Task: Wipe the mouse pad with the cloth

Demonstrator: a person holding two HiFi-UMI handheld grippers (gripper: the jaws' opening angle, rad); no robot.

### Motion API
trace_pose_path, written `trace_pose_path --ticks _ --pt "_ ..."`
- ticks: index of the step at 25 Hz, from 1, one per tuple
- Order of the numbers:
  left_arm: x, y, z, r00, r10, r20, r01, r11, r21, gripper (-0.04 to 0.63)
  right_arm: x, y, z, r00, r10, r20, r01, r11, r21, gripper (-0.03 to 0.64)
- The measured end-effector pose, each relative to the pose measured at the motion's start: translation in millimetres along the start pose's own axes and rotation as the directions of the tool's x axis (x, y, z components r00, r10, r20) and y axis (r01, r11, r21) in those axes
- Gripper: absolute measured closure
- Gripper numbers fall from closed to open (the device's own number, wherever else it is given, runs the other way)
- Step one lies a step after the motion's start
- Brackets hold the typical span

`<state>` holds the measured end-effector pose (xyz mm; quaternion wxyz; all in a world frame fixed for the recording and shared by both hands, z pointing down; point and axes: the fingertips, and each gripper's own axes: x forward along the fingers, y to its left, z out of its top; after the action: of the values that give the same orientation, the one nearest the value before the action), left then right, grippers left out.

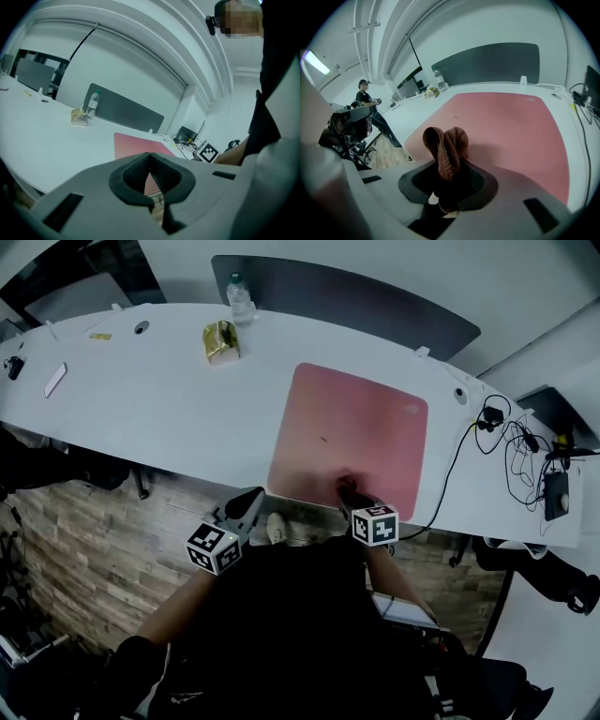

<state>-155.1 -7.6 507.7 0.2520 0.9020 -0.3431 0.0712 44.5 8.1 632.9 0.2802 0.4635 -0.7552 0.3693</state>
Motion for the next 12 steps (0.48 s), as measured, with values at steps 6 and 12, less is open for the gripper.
trace_pose_path --ticks 6,12 --pt "-14.0 17.4 3.5 0.999 0.046 0.021 -0.045 0.999 -0.016 0.588 31.9 51.2 19.5 0.994 0.111 -0.022 -0.112 0.992 -0.05 0.5" --pt "-34.0 34.1 2.9 0.994 0.101 0.033 -0.1 0.995 -0.029 0.588 59.4 97.3 32.5 0.98 0.194 -0.053 -0.199 0.972 -0.125 0.5"
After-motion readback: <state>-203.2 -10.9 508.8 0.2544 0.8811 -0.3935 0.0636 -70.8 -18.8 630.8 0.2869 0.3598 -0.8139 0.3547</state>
